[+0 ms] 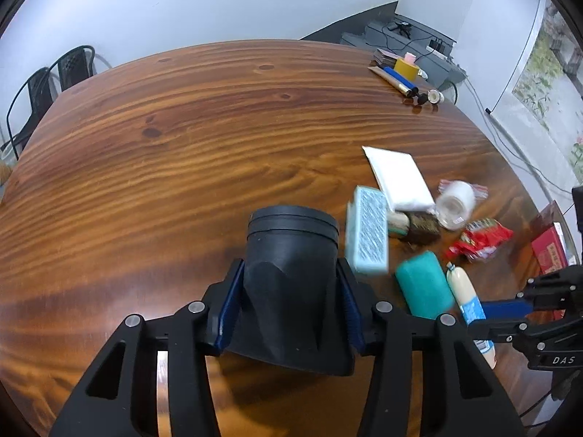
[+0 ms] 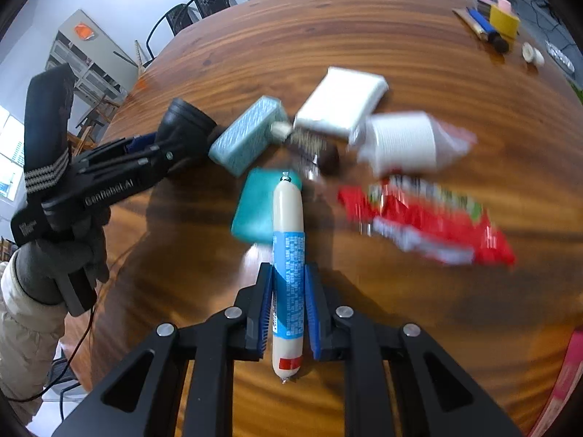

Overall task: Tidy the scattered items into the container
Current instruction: 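Grasp the blue-white toothpaste tube with the right gripper while the left gripper holds the nozzle, then carry the nozzle and toothpaste tube over the tin box with both grippers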

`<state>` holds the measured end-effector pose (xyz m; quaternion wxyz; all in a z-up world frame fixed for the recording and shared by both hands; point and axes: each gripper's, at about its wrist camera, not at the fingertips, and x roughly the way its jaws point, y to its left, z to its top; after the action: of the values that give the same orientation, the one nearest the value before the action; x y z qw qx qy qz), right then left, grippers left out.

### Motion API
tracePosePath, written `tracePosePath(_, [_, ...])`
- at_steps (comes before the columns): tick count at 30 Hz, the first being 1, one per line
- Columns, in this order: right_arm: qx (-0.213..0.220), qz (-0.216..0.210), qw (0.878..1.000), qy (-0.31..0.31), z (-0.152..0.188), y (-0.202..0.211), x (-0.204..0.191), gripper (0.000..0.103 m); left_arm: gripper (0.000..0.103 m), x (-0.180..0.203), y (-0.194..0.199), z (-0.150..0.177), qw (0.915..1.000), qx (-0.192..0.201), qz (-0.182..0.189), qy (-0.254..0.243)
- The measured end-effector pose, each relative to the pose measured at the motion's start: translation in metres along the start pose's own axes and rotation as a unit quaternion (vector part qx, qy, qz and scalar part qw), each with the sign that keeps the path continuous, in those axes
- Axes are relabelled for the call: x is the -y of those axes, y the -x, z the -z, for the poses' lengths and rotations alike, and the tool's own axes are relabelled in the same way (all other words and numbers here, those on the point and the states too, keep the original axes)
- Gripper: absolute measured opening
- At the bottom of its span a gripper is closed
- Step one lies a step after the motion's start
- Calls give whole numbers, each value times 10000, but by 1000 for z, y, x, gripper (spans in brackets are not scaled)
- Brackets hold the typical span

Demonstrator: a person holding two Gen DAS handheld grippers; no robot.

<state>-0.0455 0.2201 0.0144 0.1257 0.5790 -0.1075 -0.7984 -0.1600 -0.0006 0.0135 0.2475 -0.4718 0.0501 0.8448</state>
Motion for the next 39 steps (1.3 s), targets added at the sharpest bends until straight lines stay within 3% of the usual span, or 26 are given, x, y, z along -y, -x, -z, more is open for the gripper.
tracePosePath(8, [-26, -353, 9988, -347, 32, 19, 10, 19, 51, 22, 33, 38, 9995, -16, 98, 291])
tracePosePath(16, [194, -469, 9980, -365, 56, 56, 26, 19, 51, 73, 59, 54, 9995, 33, 164, 279])
tracePosePath(26, [695, -462, 9945, -627, 107, 130, 85, 19, 51, 178, 71, 60, 9993, 71, 369, 75])
tracePosePath(39, [1384, 38, 9806, -1388, 177, 222, 198, 19, 51, 330, 73, 63, 9943, 114, 939, -496])
